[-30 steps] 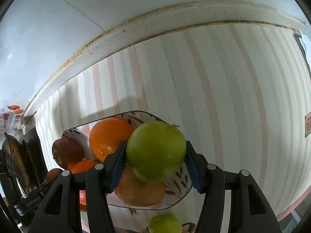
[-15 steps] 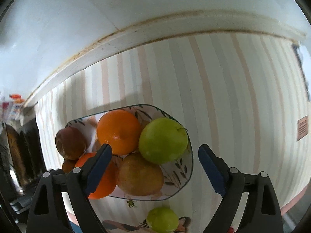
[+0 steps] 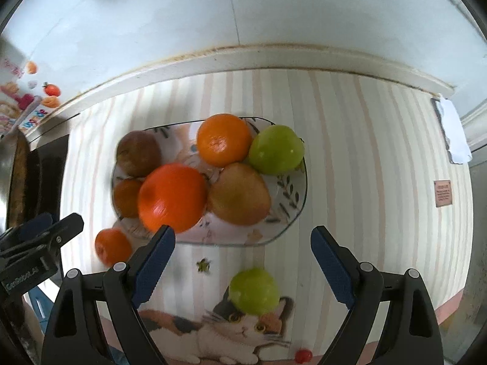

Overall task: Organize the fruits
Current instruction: 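Lift both tools away from the plate, then grasp the loose tangerine with the left tool while the right tool grasps the green apple, then carry both fruits onto the floral plate and open both tools, then lift both tools away from the plate, then grasp a cherry tomato with the right tool while the left tool grasps another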

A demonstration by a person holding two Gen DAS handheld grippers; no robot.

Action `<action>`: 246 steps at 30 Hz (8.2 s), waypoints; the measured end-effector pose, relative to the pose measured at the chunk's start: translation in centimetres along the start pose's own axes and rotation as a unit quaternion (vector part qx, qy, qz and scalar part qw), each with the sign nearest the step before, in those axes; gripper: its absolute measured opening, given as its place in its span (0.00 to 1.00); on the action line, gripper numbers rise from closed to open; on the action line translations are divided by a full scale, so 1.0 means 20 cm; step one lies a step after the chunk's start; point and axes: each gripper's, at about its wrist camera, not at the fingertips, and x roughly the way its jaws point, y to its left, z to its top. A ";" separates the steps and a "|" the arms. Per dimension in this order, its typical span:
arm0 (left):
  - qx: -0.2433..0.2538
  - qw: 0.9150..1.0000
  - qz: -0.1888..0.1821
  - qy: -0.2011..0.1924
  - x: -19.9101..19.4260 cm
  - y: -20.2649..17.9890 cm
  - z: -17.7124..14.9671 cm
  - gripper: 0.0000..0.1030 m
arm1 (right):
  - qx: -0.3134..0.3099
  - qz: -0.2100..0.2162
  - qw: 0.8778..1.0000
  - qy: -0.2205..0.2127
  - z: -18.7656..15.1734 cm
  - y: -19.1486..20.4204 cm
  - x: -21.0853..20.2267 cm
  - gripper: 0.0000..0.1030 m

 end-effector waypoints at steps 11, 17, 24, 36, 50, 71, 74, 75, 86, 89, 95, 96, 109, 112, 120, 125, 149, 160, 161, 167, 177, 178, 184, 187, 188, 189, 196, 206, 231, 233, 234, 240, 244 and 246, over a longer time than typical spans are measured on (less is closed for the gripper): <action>0.026 0.996 -0.006 -0.084 -0.41 -0.05 -0.27 0.79 | -0.016 -0.006 0.996 -0.089 -0.30 0.02 -0.50 0.90; 0.037 0.992 -0.008 -0.120 -0.61 -0.06 -0.40 0.79 | -0.021 -0.005 0.992 -0.126 -0.43 0.02 -0.75 0.90; 0.036 0.990 -0.012 -0.136 -0.77 -0.06 -0.51 0.79 | -0.028 0.000 0.987 -0.157 -0.57 0.04 -0.97 0.90; 0.031 0.989 -0.012 -0.143 -0.83 -0.07 -0.59 0.79 | -0.019 0.023 0.984 -0.175 -0.68 0.04 -1.11 0.90; 0.038 0.993 0.016 -0.115 -0.57 -0.13 -0.52 0.79 | 0.005 0.020 0.992 -0.121 -0.52 -0.03 -0.80 0.90; -0.088 0.990 -0.009 0.109 0.38 0.27 -0.25 0.79 | 0.071 0.028 0.992 0.096 -0.35 -0.21 0.44 0.86; -0.091 0.988 -0.018 0.127 0.47 0.28 -0.23 0.79 | 0.071 0.032 0.991 0.105 -0.35 -0.20 0.51 0.81; -0.089 0.987 -0.018 0.133 0.51 0.27 -0.22 0.79 | 0.068 0.031 0.991 0.107 -0.34 -0.20 0.53 0.78; -0.053 0.991 -0.002 0.121 0.68 0.12 -0.16 0.60 | 0.046 0.025 0.992 0.111 -0.34 -0.15 0.63 0.62; -0.048 0.993 -0.003 0.108 0.68 0.09 -0.16 0.60 | 0.043 0.025 0.993 0.107 -0.36 -0.14 0.63 0.62; -0.028 0.996 0.005 0.089 0.63 0.04 -0.19 0.60 | 0.035 0.029 0.994 0.095 -0.37 -0.12 0.62 0.61; -0.024 0.996 0.003 0.084 0.61 0.02 -0.20 0.60 | 0.034 0.030 0.995 0.094 -0.37 -0.13 0.62 0.61; 0.002 0.998 -0.048 0.041 0.24 -0.17 -0.23 0.60 | 0.035 0.063 0.997 0.042 -0.41 -0.17 0.38 0.61; 0.012 0.997 -0.071 0.023 0.10 -0.20 -0.13 0.60 | 0.043 0.076 0.996 0.029 -0.37 -0.18 0.31 0.61; 0.072 0.993 -0.088 0.022 0.10 -0.44 0.30 0.60 | 0.074 0.085 0.994 -0.011 -0.07 -0.29 0.19 0.61; 0.091 0.990 -0.069 0.078 0.35 -0.53 0.47 0.60 | 0.084 0.068 0.994 0.003 0.17 -0.39 0.29 0.61; 0.092 0.985 -0.027 0.141 0.59 -0.61 0.51 0.62 | 0.124 0.111 0.985 0.034 0.18 -0.49 0.43 0.67; 0.099 0.990 -0.021 0.097 0.44 -0.57 0.48 0.83 | 0.124 0.101 0.987 0.032 0.18 -0.49 0.37 0.90; 0.097 0.991 -0.022 0.090 0.41 -0.56 0.48 0.83 | 0.120 0.096 0.988 0.029 0.19 -0.48 0.34 0.90; 0.077 0.995 -0.038 0.052 0.21 -0.47 0.39 0.83 | 0.081 0.070 0.994 0.000 0.17 -0.37 0.15 0.92; 0.037 0.999 -0.026 -0.021 -0.15 -0.19 0.04 0.83 | 0.007 0.029 0.998 -0.051 0.00 -0.15 -0.23 0.92; 0.033 0.999 -0.026 -0.026 -0.18 -0.16 0.01 0.83 | 0.001 0.025 0.998 -0.057 -0.04 -0.13 -0.27 0.92; 0.016 0.998 -0.021 -0.054 -0.37 -0.06 -0.19 0.83 | -0.019 0.020 0.996 -0.083 -0.20 -0.05 -0.46 0.92; 0.018 0.997 -0.023 -0.065 -0.45 -0.05 -0.27 0.83 | -0.027 0.019 0.995 -0.089 -0.28 -0.02 -0.55 0.92; 0.020 0.997 -0.023 -0.068 -0.48 -0.05 -0.30 0.83 | -0.030 0.016 0.995 -0.093 -0.31 -0.01 -0.57 0.92; 0.022 0.997 -0.025 -0.074 -0.50 -0.05 -0.33 0.83 | -0.031 0.015 0.995 -0.096 -0.34 -0.01 -0.60 0.92; 0.033 0.995 -0.035 -0.092 -0.68 -0.05 -0.50 0.83 | -0.027 0.021 0.992 -0.121 -0.52 0.02 -0.81 0.92; 0.046 0.991 -0.028 -0.122 -0.81 -0.07 -0.62 0.83 | -0.024 0.024 0.988 -0.154 -0.69 0.05 -1.04 0.92; 0.160 0.987 -0.005 0.027 0.02 -0.80 -0.66 0.85 | 0.167 0.021 0.986 0.019 -0.88 -0.90 -0.08 0.68; 0.174 0.984 -0.004 0.047 0.11 -0.86 -0.69 0.85 | 0.176 0.027 0.983 0.039 -0.91 -0.95 0.05 0.62; 0.179 0.982 -0.001 0.057 0.15 -0.88 -0.71 0.85 | 0.180 0.029 0.982 0.047 -0.92 -0.97 0.09 0.56; 0.190 0.974 -0.031 0.115 0.30 -0.98 -0.81 0.85 | 0.182 0.028 0.981 0.058 -0.98 -1.00 0.25 0.29; 0.205 0.968 -0.061 0.130 0.33 -1.06 -0.88 0.85 | 0.181 0.022 0.982 0.043 -1.01 -1.03 0.22 0.29; 0.217 0.965 -0.073 0.131 0.34 -1.12 -0.91 0.85 | 0.188 0.018 0.981 0.036 -1.03 -1.08 0.19 0.29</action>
